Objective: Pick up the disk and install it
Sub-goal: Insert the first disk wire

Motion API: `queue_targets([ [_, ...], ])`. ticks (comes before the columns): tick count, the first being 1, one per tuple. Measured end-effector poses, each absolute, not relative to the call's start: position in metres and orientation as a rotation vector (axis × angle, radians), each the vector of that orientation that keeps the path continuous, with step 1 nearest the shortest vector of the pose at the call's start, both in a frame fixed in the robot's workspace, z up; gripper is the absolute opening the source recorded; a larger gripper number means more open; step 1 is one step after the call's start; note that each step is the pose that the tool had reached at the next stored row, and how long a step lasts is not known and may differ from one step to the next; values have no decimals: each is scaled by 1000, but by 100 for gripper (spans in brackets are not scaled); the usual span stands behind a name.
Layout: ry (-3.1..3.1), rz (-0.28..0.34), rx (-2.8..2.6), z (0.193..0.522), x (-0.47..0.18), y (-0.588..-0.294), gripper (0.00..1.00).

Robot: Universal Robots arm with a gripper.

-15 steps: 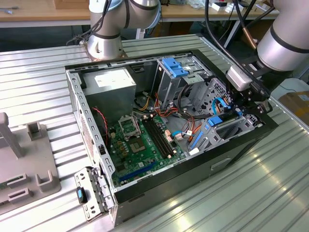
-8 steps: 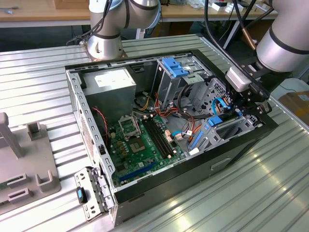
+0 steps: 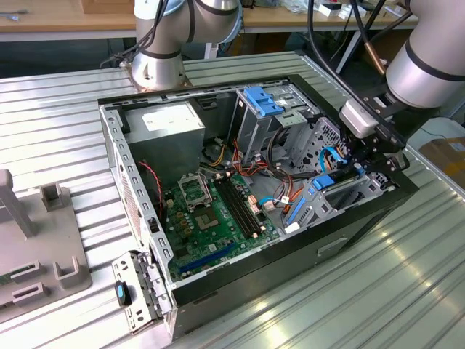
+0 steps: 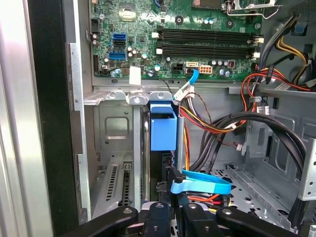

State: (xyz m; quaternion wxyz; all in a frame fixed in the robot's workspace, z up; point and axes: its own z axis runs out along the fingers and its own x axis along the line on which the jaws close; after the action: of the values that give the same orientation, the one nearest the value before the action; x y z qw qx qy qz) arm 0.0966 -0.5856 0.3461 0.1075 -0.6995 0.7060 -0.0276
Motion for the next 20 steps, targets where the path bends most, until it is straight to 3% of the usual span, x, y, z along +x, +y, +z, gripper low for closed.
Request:
queue_targets([
  [20, 2092, -83, -2044, 345, 96, -586, 16],
])
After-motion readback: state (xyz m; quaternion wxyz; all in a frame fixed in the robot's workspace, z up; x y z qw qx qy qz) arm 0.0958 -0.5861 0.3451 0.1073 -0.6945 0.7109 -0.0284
